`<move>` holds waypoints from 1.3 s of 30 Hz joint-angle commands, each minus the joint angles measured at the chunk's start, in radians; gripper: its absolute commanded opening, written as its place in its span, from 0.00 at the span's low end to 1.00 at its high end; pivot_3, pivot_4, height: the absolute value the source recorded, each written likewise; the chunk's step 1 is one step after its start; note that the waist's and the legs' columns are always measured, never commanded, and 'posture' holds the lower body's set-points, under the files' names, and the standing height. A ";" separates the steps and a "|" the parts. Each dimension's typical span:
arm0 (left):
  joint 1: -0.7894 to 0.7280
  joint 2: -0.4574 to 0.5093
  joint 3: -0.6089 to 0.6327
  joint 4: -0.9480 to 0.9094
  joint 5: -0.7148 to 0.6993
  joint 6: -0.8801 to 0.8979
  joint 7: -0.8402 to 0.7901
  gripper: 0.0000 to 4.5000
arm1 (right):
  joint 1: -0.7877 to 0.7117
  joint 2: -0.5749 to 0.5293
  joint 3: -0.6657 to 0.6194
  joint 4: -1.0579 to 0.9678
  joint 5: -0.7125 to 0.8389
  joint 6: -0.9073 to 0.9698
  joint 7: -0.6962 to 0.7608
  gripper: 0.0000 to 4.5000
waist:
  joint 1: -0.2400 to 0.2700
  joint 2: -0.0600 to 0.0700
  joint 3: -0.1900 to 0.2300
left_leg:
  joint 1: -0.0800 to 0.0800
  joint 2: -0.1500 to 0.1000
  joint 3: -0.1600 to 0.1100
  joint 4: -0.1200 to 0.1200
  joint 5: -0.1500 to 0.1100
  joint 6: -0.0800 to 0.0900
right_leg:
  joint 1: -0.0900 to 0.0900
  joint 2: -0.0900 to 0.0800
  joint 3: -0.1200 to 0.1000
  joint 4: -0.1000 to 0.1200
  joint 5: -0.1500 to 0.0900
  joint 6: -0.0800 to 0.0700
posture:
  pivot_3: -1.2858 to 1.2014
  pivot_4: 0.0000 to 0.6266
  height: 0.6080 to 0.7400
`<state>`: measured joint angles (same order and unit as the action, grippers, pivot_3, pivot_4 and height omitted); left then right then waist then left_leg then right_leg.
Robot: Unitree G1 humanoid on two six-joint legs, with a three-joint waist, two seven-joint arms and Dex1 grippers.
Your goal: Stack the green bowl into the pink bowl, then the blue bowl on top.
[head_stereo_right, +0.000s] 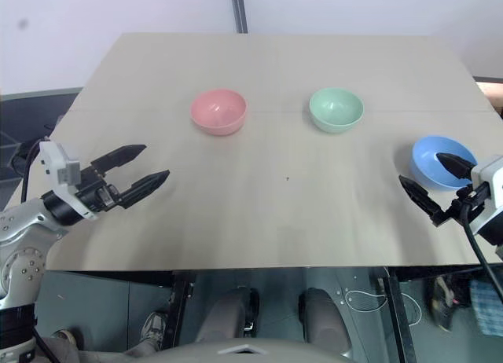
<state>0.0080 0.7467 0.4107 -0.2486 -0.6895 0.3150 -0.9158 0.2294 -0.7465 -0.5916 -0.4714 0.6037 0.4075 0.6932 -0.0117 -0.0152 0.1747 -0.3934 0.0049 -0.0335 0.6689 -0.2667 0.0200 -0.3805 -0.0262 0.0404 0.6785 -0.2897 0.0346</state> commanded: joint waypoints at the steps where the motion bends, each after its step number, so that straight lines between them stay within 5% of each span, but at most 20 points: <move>1: -0.020 0.012 0.003 -0.029 -0.007 0.003 -0.006 1.00 | -0.008 -0.002 -0.001 -0.031 -0.008 -0.009 -0.005 1.00 | 0.000 0.000 0.000 | 0.000 0.000 0.000 0.000 0.000 0.000 | 0.000 0.000 0.000 0.000 0.000 0.000 | 0.52 0.24 1.00; 12: -0.096 0.010 -0.050 -0.022 0.037 0.017 0.018 1.00 | -0.048 0.015 0.078 -0.027 -0.049 -0.029 -0.007 1.00 | 0.000 0.000 0.000 | 0.000 0.000 0.000 0.000 0.000 0.000 | 0.000 0.000 0.000 0.000 0.000 0.000 | 0.52 0.24 1.00; 19: -0.306 0.044 -0.271 0.006 0.352 0.037 0.183 1.00 | -0.135 0.003 0.251 -0.046 -0.119 -0.089 0.051 1.00 | 0.003 -0.001 0.000 | 0.000 0.000 -0.001 0.000 0.000 0.000 | 0.000 0.001 -0.001 0.000 0.000 0.000 | 0.52 0.24 1.00; 25: -0.702 0.033 -0.611 0.338 0.722 -0.030 0.173 1.00 | -0.283 0.032 0.401 -0.030 -0.135 -0.087 0.072 1.00 | 0.002 -0.001 0.001 | -0.001 -0.002 -0.001 0.001 0.000 0.000 | -0.001 0.007 -0.003 0.000 0.000 0.000 | 0.52 0.24 1.00; 32: -0.974 -0.118 -0.813 0.760 0.912 -0.197 0.114 1.00 | -0.388 0.096 0.488 0.015 -0.183 -0.116 0.050 1.00 | 0.001 -0.002 0.001 | -0.010 -0.002 0.001 0.001 0.000 0.000 | -0.009 0.008 -0.003 0.001 0.000 0.000 | 0.52 0.24 1.00; 39: -1.114 -0.209 -0.837 1.011 0.968 -0.350 0.078 0.30 | -0.387 0.116 0.499 -0.001 -0.218 -0.122 0.025 1.00 | 0.001 -0.002 0.001 | -0.029 -0.003 0.002 0.007 0.003 -0.005 | -0.029 0.006 -0.002 0.007 0.001 0.000 | 0.52 0.24 1.00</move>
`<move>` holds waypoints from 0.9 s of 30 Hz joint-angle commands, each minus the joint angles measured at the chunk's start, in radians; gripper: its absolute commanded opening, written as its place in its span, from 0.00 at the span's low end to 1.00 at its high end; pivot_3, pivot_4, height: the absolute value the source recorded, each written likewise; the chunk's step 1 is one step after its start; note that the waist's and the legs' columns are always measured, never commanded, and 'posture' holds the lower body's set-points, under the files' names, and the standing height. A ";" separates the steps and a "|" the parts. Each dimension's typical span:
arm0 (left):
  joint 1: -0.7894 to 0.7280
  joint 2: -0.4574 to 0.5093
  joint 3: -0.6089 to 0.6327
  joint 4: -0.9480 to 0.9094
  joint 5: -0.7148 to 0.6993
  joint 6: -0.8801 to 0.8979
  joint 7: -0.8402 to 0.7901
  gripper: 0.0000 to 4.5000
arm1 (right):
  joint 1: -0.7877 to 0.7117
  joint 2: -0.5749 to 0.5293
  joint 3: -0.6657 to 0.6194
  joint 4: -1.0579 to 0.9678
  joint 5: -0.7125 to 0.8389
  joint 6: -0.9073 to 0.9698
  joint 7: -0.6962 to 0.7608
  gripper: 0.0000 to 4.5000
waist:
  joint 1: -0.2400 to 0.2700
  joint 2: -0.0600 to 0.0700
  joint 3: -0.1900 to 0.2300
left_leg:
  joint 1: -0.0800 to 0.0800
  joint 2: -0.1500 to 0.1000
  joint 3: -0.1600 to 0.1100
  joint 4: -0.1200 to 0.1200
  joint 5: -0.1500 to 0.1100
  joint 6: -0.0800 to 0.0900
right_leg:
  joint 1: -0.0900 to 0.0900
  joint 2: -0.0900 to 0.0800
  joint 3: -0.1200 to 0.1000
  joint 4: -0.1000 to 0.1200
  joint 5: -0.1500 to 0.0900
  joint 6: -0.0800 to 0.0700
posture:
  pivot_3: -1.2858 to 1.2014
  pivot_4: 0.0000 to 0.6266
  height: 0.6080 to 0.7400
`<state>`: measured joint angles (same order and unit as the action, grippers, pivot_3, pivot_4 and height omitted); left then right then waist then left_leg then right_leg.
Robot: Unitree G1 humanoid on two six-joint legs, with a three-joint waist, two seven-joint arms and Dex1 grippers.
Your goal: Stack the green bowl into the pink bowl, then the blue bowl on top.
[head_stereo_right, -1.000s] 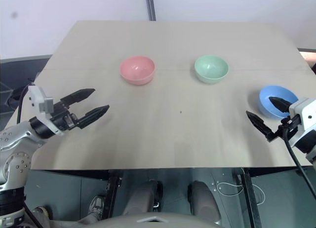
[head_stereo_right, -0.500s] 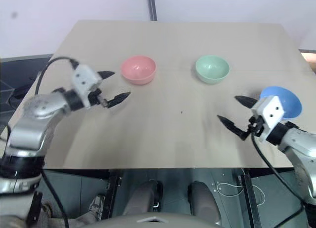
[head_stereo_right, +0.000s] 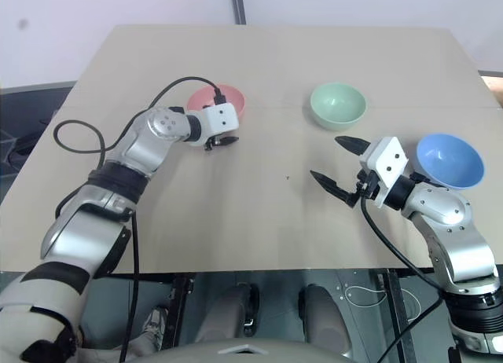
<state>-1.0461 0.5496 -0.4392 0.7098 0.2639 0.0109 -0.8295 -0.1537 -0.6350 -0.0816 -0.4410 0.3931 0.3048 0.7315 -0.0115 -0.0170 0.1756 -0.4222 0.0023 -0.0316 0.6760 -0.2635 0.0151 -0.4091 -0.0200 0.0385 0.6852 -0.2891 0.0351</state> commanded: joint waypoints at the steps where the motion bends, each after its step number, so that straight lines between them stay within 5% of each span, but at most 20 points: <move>1: -0.073 -0.018 0.017 0.073 0.016 -0.054 -0.016 0.19 | 0.001 0.008 -0.013 -0.035 -0.010 -0.021 -0.018 1.00 | 0.001 0.000 0.000 | 0.000 0.000 0.000 0.001 0.000 0.000 | 0.000 0.000 0.000 0.001 0.000 0.000 | 0.52 0.24 1.00; 3: -0.084 -0.025 0.032 0.079 -0.004 -0.081 -0.056 0.01 | 0.022 0.010 -0.021 -0.041 -0.019 -0.029 -0.024 1.00 | 0.001 0.000 0.000 | 0.000 0.000 0.000 0.003 0.000 0.000 | 0.000 0.000 0.000 0.004 0.000 0.000 | 0.52 0.24 1.00; 7: -0.046 -0.015 0.080 -0.054 -0.115 -0.101 -0.228 0.01 | 0.063 0.013 -0.042 -0.061 -0.020 -0.028 -0.039 1.00 | 0.000 0.000 0.000 | 0.000 0.000 -0.001 0.008 0.000 0.000 | 0.000 0.001 0.000 0.009 0.000 0.000 | 0.52 0.24 1.00; 11: 0.096 0.059 0.091 -0.433 -0.298 -0.061 -0.498 0.01 | 0.153 0.013 -0.110 -0.101 -0.011 -0.025 -0.065 1.00 | -0.002 0.000 0.000 | 0.001 0.001 0.000 0.009 0.000 0.000 | 0.000 0.001 0.001 0.011 0.000 0.000 | 0.52 0.24 1.00; 15: 0.204 0.083 0.062 -0.620 -0.340 -0.040 -0.572 0.01 | 0.241 0.020 -0.171 -0.143 -0.005 -0.023 -0.083 1.00 | -0.001 0.001 0.000 | 0.002 0.002 0.001 0.008 0.000 0.000 | 0.000 0.001 0.003 0.011 0.000 0.000 | 0.52 0.24 1.00; 27: 0.122 -0.100 -0.010 -0.335 -0.097 -0.180 -0.339 0.01 | 0.441 0.045 -0.269 -0.257 0.022 -0.017 -0.115 1.00 | -0.001 0.001 0.000 | 0.010 0.000 -0.002 0.012 -0.003 0.005 | 0.010 0.003 0.001 0.012 0.001 0.001 | 0.52 0.24 1.00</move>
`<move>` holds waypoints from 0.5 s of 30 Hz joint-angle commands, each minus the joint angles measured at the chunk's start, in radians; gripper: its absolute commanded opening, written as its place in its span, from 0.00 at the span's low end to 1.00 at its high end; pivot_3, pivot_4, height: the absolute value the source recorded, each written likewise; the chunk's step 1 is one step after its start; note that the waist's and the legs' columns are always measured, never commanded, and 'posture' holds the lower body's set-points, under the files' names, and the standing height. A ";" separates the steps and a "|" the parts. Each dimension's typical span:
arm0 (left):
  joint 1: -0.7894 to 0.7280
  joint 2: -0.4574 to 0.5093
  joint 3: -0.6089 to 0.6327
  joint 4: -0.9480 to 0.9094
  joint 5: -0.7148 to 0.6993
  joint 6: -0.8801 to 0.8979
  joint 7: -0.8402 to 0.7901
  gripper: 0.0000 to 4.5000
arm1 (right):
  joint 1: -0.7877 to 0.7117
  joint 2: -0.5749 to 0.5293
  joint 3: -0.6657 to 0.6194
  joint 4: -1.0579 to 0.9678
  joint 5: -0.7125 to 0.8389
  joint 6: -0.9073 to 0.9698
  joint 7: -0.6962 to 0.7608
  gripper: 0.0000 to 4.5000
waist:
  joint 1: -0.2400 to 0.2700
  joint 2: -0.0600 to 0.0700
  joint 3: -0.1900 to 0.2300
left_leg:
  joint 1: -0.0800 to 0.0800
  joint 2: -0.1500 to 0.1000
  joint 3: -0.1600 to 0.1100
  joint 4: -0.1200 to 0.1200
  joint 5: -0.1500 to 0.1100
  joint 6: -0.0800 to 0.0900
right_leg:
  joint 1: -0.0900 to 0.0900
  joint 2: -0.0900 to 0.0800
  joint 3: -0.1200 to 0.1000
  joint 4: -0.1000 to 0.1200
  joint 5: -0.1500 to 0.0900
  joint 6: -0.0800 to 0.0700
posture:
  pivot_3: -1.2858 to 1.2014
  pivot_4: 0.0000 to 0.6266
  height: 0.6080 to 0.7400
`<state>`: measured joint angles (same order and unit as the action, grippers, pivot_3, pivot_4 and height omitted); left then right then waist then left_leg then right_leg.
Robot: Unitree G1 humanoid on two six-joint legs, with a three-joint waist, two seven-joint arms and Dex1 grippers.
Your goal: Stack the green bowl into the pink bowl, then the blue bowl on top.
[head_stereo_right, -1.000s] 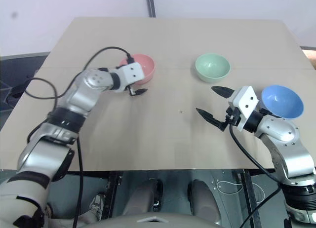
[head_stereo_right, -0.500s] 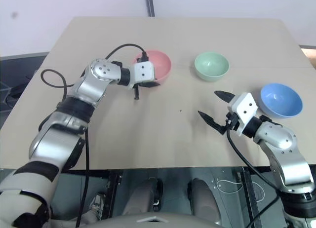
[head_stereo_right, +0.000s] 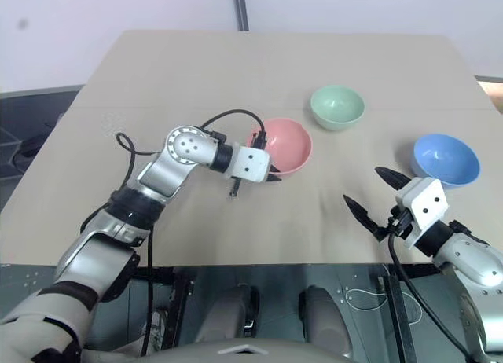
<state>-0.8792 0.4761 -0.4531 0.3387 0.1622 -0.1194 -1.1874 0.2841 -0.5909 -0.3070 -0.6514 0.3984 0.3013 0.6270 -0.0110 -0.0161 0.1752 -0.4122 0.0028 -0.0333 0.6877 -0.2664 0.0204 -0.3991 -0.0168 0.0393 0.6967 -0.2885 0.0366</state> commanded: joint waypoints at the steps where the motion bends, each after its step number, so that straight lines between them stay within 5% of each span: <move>1: -0.047 -0.035 0.003 0.049 -0.002 -0.053 0.006 0.01 | 0.002 0.001 -0.045 -0.047 0.015 -0.013 -0.015 1.00 | -0.002 0.000 0.000 | 0.000 0.000 0.000 0.000 0.000 0.000 | 0.000 0.000 0.000 0.000 0.000 0.000 | 0.52 0.24 1.00; 2: -0.045 -0.039 0.001 0.055 -0.014 -0.062 -0.016 0.01 | -0.001 0.001 -0.047 -0.047 0.016 -0.010 -0.018 1.00 | -0.003 0.000 0.000 | 0.000 0.000 0.000 0.000 0.000 0.000 | 0.000 0.000 0.000 0.000 0.000 0.000 | 0.52 0.24 1.00; 5: -0.026 -0.059 0.024 0.025 -0.095 -0.056 -0.086 0.24 | -0.010 -0.002 -0.046 -0.041 0.014 -0.009 -0.021 1.00 | -0.002 0.000 0.000 | 0.000 0.000 0.001 0.000 0.000 0.000 | 0.000 0.000 0.000 -0.001 0.000 0.000 | 0.52 0.24 1.00; 13: 0.039 0.018 0.107 -0.141 -0.181 0.046 -0.105 0.99 | -0.099 -0.009 -0.013 0.024 -0.010 -0.019 -0.028 1.00 | -0.006 0.000 0.000 | 0.000 0.001 0.001 0.000 0.000 0.000 | -0.001 0.000 0.001 0.000 0.000 0.000 | 0.52 0.24 1.00; 15: 0.068 0.053 0.155 -0.227 -0.234 0.122 -0.108 0.99 | -0.155 -0.016 0.005 0.066 -0.026 -0.016 -0.031 1.00 | -0.005 0.000 0.000 | 0.000 0.001 0.001 0.000 0.000 0.000 | -0.001 0.000 0.001 0.000 0.000 0.000 | 0.52 0.24 1.00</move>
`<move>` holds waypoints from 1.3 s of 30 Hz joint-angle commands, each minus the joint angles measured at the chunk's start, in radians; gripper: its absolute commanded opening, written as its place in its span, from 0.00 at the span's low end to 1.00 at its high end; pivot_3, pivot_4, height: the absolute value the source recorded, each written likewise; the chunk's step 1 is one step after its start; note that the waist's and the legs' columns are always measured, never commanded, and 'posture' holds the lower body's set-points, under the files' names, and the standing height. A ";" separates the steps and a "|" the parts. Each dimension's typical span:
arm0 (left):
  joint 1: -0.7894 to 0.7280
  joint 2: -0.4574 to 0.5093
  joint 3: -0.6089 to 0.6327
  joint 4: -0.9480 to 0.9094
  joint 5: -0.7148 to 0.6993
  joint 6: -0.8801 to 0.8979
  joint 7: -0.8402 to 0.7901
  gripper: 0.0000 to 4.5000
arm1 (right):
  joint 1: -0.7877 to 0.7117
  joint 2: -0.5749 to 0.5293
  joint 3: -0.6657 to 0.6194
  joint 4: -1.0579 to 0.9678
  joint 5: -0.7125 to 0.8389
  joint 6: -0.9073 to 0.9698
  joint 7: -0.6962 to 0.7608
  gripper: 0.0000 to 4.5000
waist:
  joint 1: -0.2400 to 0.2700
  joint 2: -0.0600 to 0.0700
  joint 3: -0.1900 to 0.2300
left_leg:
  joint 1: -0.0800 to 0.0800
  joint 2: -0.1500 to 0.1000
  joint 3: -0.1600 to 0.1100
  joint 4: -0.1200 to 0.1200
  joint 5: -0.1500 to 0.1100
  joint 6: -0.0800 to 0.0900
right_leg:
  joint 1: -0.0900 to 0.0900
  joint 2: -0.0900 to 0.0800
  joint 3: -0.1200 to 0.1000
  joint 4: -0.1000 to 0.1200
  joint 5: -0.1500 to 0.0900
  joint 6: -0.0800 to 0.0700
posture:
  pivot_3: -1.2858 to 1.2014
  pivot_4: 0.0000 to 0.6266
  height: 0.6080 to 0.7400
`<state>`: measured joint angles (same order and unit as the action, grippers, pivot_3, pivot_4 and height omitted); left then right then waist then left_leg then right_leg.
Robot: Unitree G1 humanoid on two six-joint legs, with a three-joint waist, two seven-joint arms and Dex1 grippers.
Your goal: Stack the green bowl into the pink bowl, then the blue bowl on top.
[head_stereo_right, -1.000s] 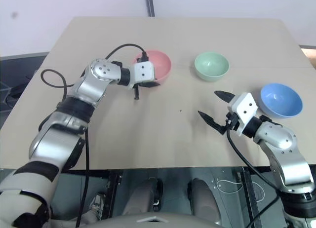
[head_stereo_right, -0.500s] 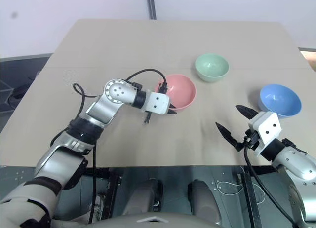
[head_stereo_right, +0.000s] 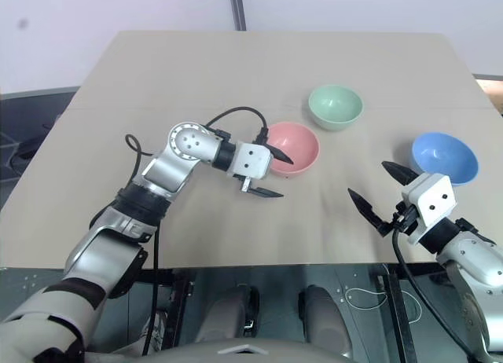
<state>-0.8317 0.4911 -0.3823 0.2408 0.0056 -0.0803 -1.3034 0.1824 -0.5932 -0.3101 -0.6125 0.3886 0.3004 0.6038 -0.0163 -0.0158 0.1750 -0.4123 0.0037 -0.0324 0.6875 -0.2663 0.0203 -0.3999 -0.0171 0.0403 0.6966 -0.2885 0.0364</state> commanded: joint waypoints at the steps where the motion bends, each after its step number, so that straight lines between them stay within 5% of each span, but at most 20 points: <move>1: 0.049 0.066 0.134 -0.189 -0.126 0.162 0.016 0.99 | -0.111 -0.031 0.037 0.080 -0.039 -0.009 0.002 1.00 | 0.001 0.000 0.000 | 0.000 0.000 0.000 0.000 0.000 0.000 | 0.000 0.000 0.000 0.000 0.000 0.000 | 0.52 0.24 1.00; 5: 0.208 0.067 0.341 -0.333 -0.360 0.337 0.099 0.99 | -0.377 -0.089 0.184 0.411 -0.229 -0.112 0.012 1.00 | -0.019 0.002 0.000 | 0.001 0.001 0.002 0.000 0.000 0.000 | 0.000 -0.001 0.001 0.000 0.000 0.000 | 0.52 0.24 1.00; 11: 0.433 0.095 0.489 -0.387 -0.400 0.340 0.218 0.99 | -0.803 -0.099 0.399 0.997 -0.454 -0.424 0.092 1.00 | -0.019 0.001 0.000 | 0.005 0.002 0.002 -0.003 0.000 0.000 | 0.002 -0.001 0.001 0.000 0.000 0.000 | 0.52 0.24 1.00; 15: 0.524 0.147 0.556 -0.408 -0.486 0.308 0.138 0.99 | -1.030 -0.062 0.501 1.315 -0.538 -0.583 0.168 1.00 | -0.025 0.001 0.000 | 0.004 0.002 0.004 -0.003 0.000 0.000 | 0.001 -0.003 0.003 0.000 0.000 -0.001 | 0.52 0.24 1.00; 26: 0.641 0.177 0.701 -0.549 -0.731 0.378 0.152 0.99 | -1.280 0.027 0.572 1.739 -0.632 -0.747 0.244 1.00 | -0.023 0.001 0.001 | -0.002 0.000 0.003 -0.004 0.003 -0.005 | -0.005 -0.009 0.001 -0.002 0.000 -0.001 | 0.52 0.24 1.00; 30: 0.671 0.169 0.759 -0.584 -0.836 0.433 0.206 1.00 | -1.295 0.033 0.572 1.783 -0.653 -0.755 0.234 0.75 | -0.027 0.001 0.001 | -0.001 0.001 0.003 -0.003 0.003 -0.005 | -0.005 -0.009 0.001 0.000 0.000 -0.001 | 0.52 0.24 1.00; 35: 0.718 0.168 0.766 -0.605 -0.842 0.431 0.234 1.00 | -1.316 0.034 0.587 1.805 -0.704 -0.791 0.157 0.22 | -0.026 0.001 0.001 | -0.001 0.001 0.003 -0.004 0.003 -0.005 | -0.005 -0.009 0.002 0.000 0.000 -0.001 | 0.52 0.24 1.00; 39: 0.733 0.163 0.750 -0.606 -0.819 0.410 0.248 1.00 | -1.329 0.028 0.602 1.797 -0.741 -0.840 0.101 0.22 | -0.026 0.001 0.001 | -0.001 0.001 0.003 -0.004 0.003 -0.005 | -0.005 -0.008 0.001 0.000 0.000 -0.001 | 0.52 0.24 1.00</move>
<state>-0.1019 0.6529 0.3558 -0.3275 -0.8201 0.3562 -1.0634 -1.1166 -0.5506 0.2954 1.2004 -0.3420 -0.4975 0.7310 -0.0427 -0.0143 0.1757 -0.4135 0.0043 -0.0292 0.6839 -0.2637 0.0152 -0.4045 -0.0255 0.0418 0.6963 -0.2882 0.0358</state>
